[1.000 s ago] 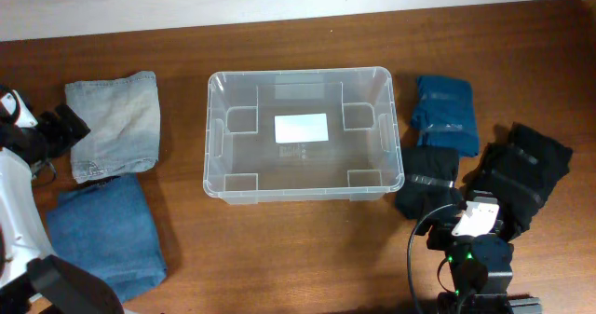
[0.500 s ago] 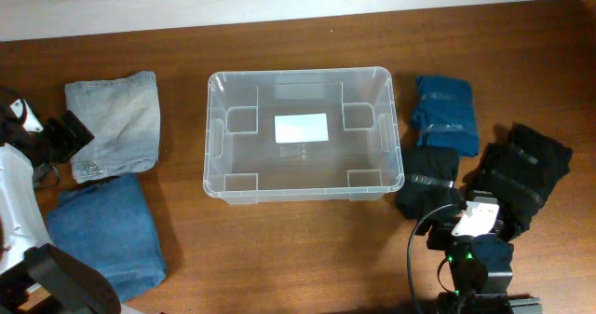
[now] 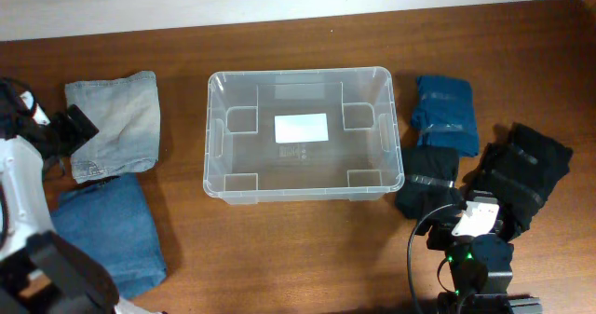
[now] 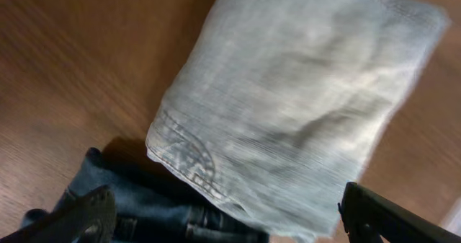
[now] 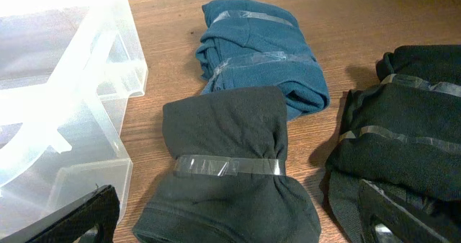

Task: Pack container
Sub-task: 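Move the left gripper to the folded light-blue jeans, then grasp the light-blue jeans edge with the left gripper and lift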

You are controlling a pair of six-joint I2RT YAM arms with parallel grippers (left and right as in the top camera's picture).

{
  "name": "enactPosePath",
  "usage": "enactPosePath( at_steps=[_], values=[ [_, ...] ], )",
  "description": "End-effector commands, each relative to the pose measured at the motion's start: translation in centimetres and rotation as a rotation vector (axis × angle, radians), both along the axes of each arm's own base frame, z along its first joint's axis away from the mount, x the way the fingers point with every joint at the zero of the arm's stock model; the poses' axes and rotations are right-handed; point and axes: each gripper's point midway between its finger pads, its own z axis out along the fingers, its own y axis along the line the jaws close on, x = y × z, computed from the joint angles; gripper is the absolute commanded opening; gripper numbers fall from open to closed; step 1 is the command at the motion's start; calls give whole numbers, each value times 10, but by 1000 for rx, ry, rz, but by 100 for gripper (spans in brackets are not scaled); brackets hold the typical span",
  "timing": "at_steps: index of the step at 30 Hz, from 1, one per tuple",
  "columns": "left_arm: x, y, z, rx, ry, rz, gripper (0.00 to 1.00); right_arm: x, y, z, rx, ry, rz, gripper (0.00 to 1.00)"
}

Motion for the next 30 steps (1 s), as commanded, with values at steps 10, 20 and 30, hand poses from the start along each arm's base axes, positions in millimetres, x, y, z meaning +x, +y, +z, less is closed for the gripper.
enactPosePath(
  at_steps=[10,20,30],
  values=[
    [17,23,-80,-134,47,79,99,0,-1,-1,-3,-1,-4,98],
    [26,33,-93,-159,-6,21,99,0,-1,-1,-3,-1,-4,98],
    [19,22,-130,-270,37,-30,99,0,-1,-1,-3,-1,-4,98]
  ],
)
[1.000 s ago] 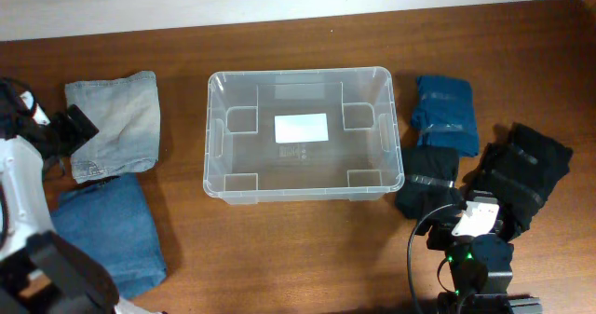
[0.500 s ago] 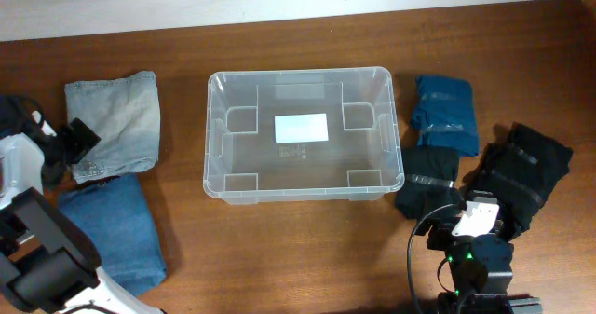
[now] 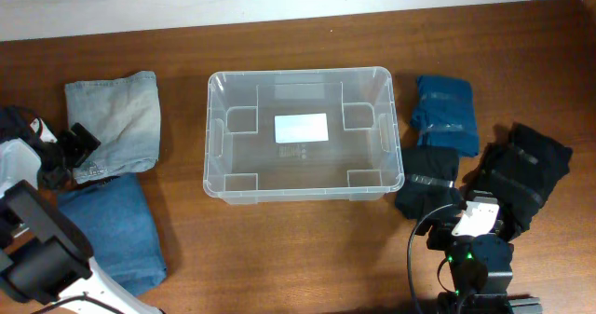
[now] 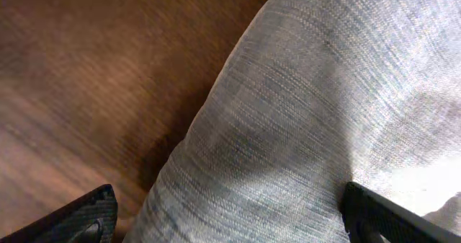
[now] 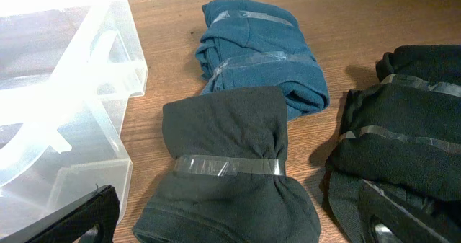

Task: Pack container
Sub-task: 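Grasp the light-blue jeans edge with the left gripper and lift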

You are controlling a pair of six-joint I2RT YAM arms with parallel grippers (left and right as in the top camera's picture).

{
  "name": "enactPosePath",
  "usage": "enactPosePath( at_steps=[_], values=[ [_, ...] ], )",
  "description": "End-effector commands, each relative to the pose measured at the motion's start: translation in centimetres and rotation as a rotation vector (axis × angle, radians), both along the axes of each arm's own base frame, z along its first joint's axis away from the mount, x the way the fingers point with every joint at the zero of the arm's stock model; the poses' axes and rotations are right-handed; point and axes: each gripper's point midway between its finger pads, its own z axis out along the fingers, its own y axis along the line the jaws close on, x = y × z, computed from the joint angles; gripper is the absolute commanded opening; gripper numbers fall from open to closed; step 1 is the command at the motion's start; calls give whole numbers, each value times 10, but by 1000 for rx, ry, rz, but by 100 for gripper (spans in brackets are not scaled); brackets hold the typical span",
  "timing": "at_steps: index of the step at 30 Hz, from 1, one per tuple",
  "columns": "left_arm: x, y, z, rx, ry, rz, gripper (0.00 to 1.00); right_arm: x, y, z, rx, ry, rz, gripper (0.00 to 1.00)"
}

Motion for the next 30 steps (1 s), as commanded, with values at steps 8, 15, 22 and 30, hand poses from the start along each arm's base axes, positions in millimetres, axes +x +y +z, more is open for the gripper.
enactPosePath(
  at_steps=[8,15,22,30],
  values=[
    [14,-62,-31,-312,-169,-319,89,0,-1,-1,-3,-1,-4,98],
    [11,-72,-50,-383,-163,-327,64,0,-1,-1,-3,-1,-4,98],
    [9,-73,-50,-389,-158,-325,15,0,-1,-1,-3,-1,-4,99],
    [14,-71,-4,-346,-213,-340,1,0,-1,-1,-3,-1,-4,98]
  ],
)
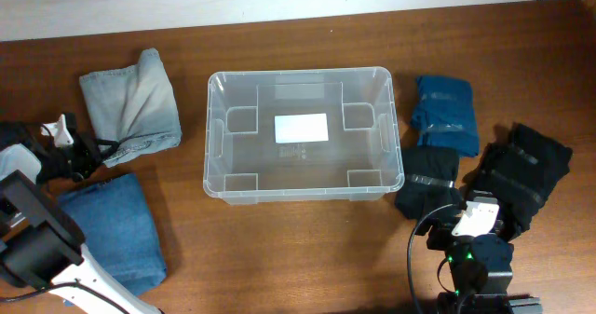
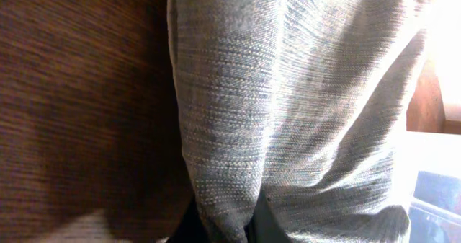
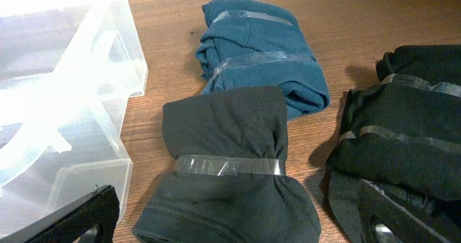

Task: Pack container
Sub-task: 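Grasp the light-blue jeans edge with the left gripper and lift, then carry the light-blue jeans into the bin's right half and release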

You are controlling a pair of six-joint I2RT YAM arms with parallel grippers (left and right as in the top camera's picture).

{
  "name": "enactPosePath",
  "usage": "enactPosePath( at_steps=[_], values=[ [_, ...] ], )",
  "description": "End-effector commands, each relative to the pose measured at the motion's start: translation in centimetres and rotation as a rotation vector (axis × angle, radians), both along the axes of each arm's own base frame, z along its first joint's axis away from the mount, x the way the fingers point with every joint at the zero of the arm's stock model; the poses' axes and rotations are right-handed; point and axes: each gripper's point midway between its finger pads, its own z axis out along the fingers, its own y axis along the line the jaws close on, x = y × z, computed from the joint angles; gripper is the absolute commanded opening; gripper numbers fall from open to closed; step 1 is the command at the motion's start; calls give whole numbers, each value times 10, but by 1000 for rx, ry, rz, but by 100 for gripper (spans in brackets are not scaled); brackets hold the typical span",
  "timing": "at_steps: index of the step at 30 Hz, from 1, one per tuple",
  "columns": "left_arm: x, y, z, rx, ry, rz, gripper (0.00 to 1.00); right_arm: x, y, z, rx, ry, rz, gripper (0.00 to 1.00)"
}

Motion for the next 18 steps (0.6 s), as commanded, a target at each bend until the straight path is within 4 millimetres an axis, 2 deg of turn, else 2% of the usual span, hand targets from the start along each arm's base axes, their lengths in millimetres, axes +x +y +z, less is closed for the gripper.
enactPosePath(
  at_steps=[1,4,7,12,14,15,17,18],
  values=[
    [-6,-6,19,54,-4,-22,0,0,-1,-1,-3,-1,-4,98],
    [-1,-5,63,105,-80,-17,0,0,-1,-1,-3,-1,-4,98],
    [1,-9,116,165,-175,-16,0,0,-1,-1,-3,-2,-4,98],
    [-6,-28,202,242,-327,-7,0,0,-1,-1,-3,-2,-4,98],
    [-11,-39,232,257,-379,1,0,0,-1,-1,-3,-1,-4,98],
    [-18,-53,262,264,-436,-2,0,0,-1,-1,-3,-2,-4,98],
    [-27,-75,292,251,-506,-30,0,0,-1,-1,-3,-2,-4,98],
    [-34,-92,310,233,-548,-51,0,0,-1,-1,-3,-1,-4,98]
  ],
)
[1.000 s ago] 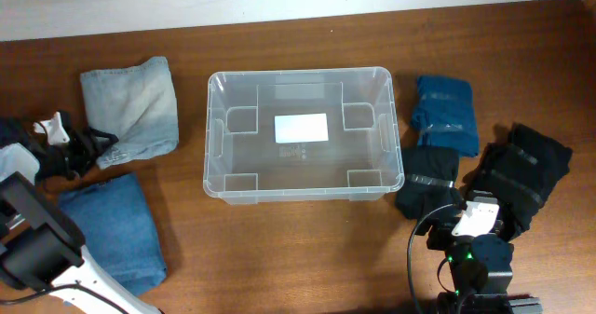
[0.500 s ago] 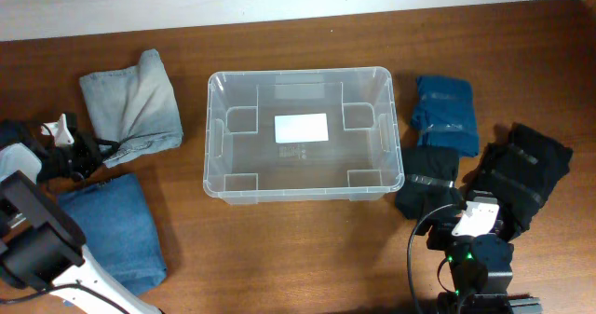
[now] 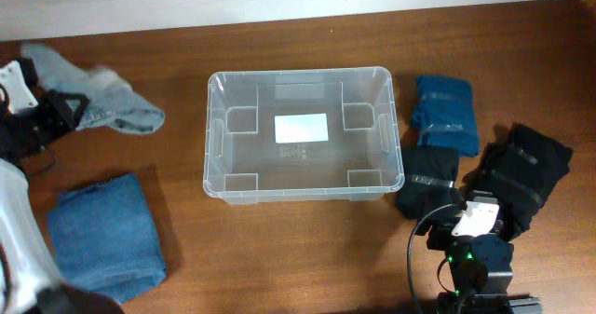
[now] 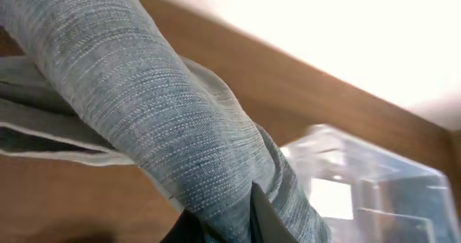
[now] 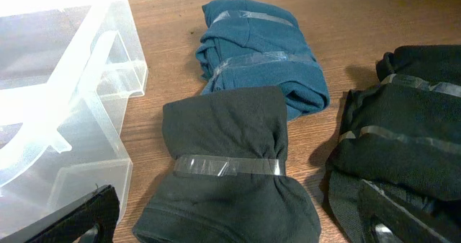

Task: Pack container
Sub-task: 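Carry the light-blue jeans into the bin's right half and release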

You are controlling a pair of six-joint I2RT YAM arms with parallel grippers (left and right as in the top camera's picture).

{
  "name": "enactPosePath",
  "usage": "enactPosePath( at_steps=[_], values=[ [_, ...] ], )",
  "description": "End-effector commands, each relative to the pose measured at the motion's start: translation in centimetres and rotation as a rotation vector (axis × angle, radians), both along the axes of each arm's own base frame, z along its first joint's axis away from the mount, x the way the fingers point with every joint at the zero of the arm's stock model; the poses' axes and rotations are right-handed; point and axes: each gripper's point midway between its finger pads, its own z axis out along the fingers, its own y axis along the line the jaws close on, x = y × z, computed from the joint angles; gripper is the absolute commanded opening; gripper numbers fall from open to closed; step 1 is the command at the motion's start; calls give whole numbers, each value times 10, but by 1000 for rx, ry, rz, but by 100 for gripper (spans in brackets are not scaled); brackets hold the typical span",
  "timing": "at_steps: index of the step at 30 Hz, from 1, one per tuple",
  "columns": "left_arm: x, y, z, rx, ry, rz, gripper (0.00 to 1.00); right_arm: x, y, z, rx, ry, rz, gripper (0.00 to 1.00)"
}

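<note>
The clear plastic container (image 3: 216,156) stands mid-table with nothing inside. My left gripper (image 3: 67,107) is shut on the light grey jeans (image 3: 121,109), which hang unfolded and lifted at the far left; in the left wrist view the cloth (image 4: 144,106) drapes from the pinched fingers (image 4: 229,227), with the container (image 4: 374,192) ahead. My right gripper (image 5: 238,225) rests open near the front edge, just behind a taped black bundle (image 5: 227,164).
Folded dark blue jeans (image 3: 107,235) lie front left. Right of the container sit a taped teal bundle (image 3: 445,114), the black bundle (image 3: 426,188) and a larger black bundle (image 3: 523,170). The container's near corner (image 5: 65,106) is left of the right gripper.
My left gripper, still shut on the light jeans, has moved toward the back of the table and higher; the jeans now hang loose and stretched out. The right arm is unchanged.
The light jeans lay folded at the back left with my left gripper open beside them. Then the gripper was low at their edge, then shut on them with the stack pulled askew. Now they are lifted and unfolded. The right gripper stayed open and still.
</note>
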Motion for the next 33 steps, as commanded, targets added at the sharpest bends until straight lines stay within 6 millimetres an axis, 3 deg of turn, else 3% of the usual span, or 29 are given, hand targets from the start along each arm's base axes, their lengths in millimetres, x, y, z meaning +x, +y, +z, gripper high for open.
enactPosePath(
  at_steps=[1,7,13,18,22,27,33],
  values=[
    [-20,-65,81,-49,-184,-131,0,0,-1,-2,-3,-1,-4,98],
    [-51,-156,132,-36,-314,-349,0,0,-1,-2,-3,-1,-4,98],
    [-70,-252,143,-42,-367,-597,0,0,-1,-2,-3,-1,-4,98],
    [-74,-322,119,16,-324,-704,0,0,-1,-2,-3,-1,-4,98],
    [-76,-375,79,47,-199,-712,0,0,-1,-2,-3,-1,-4,98],
    [-72,-420,32,106,-103,-700,0,0,-1,-2,-3,-1,-4,98],
    [-66,-456,-12,126,-53,-753,0,0,-1,-2,-3,-1,-4,98]
  ],
)
